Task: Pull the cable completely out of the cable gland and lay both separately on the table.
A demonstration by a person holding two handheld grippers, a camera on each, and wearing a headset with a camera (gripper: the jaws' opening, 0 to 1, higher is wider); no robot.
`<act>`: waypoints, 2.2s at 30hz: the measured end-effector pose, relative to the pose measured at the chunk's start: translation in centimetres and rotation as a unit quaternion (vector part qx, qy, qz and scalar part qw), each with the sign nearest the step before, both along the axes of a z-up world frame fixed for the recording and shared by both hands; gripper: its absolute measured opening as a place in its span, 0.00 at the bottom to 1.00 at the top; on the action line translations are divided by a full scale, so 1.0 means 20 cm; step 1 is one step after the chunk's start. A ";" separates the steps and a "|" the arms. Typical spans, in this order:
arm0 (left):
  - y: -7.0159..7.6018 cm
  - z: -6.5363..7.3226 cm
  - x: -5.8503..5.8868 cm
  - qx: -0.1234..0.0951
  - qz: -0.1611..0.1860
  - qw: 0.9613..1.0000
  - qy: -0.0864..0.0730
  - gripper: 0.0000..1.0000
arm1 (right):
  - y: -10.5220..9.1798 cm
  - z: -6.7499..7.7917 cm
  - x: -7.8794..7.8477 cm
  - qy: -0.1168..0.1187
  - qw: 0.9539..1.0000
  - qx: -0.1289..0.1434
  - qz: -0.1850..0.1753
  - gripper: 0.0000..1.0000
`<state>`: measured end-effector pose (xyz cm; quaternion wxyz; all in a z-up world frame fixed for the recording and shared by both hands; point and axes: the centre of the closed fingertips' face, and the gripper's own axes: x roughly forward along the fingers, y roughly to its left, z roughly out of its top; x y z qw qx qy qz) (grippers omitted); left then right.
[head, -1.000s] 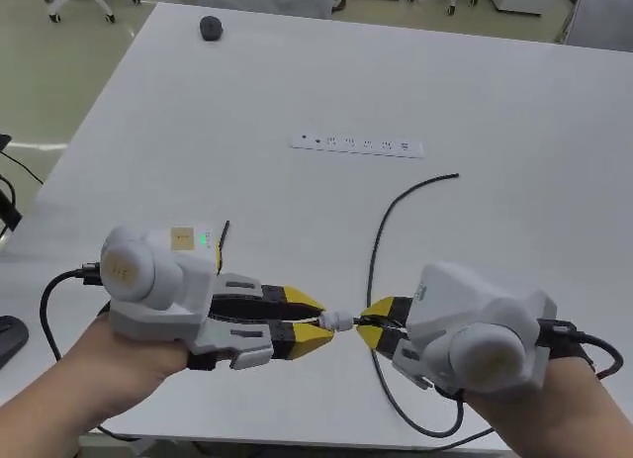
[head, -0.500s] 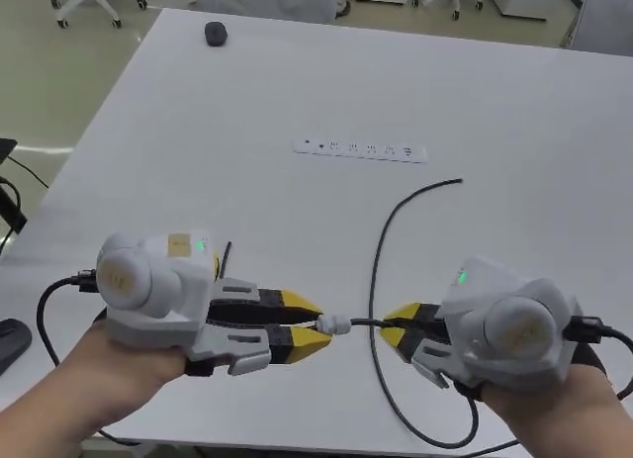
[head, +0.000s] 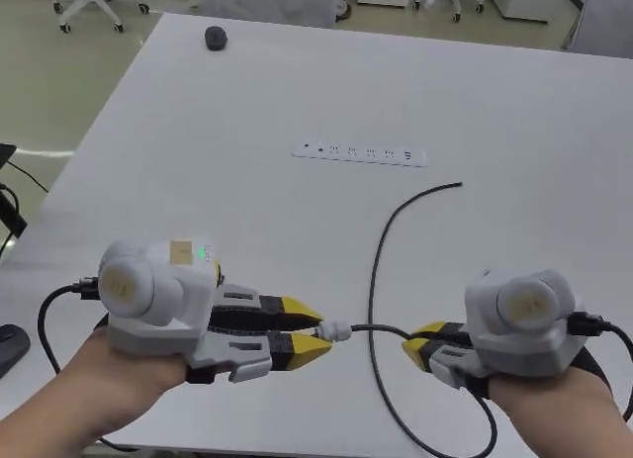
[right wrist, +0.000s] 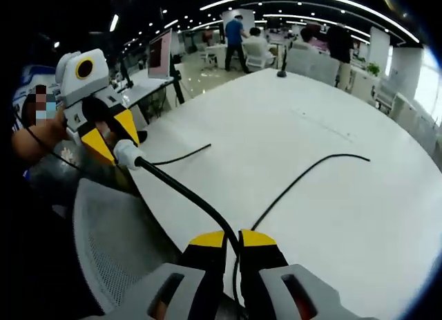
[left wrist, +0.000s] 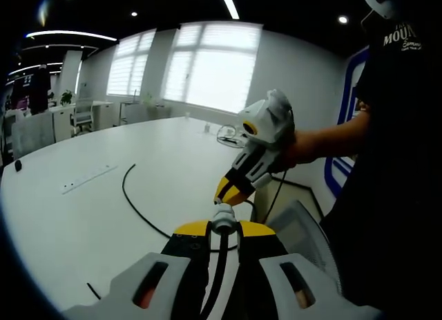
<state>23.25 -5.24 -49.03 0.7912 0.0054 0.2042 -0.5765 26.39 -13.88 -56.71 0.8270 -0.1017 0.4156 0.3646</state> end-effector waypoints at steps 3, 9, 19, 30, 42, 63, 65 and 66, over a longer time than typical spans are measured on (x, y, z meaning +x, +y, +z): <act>-0.01 -0.01 0.00 0.002 0.000 1.000 0.003 0.15 | 0.00 -0.01 -0.01 0.007 1.000 -0.002 0.002 0.01; 0.01 -0.03 0.00 0.000 0.006 1.000 0.010 0.15 | 0.01 0.02 -0.04 -0.022 0.999 -0.024 0.039 0.02; 0.04 -0.04 0.01 0.000 0.015 1.000 0.014 0.15 | 0.06 0.13 -0.05 -0.082 0.992 -0.022 0.093 0.05; 0.02 -0.02 -0.02 -0.002 0.008 1.000 0.009 0.15 | 0.24 0.29 -0.09 -0.138 0.968 -0.064 0.202 0.16; 0.03 -0.02 -0.03 -0.003 0.003 1.000 0.006 0.15 | 0.35 0.27 -0.14 -0.164 0.942 -0.109 0.271 0.09; 0.03 -0.05 -0.03 0.005 -0.002 1.000 0.010 0.15 | 0.36 0.23 -0.14 -0.151 0.942 -0.106 0.282 0.00; 0.03 -0.05 -0.03 0.005 -0.002 1.000 0.009 0.15 | 0.34 0.22 -0.13 -0.142 0.947 -0.103 0.268 0.00; 0.03 -0.05 -0.03 0.005 -0.002 1.000 0.008 0.15 | 0.33 0.22 -0.12 -0.138 0.950 -0.098 0.262 0.00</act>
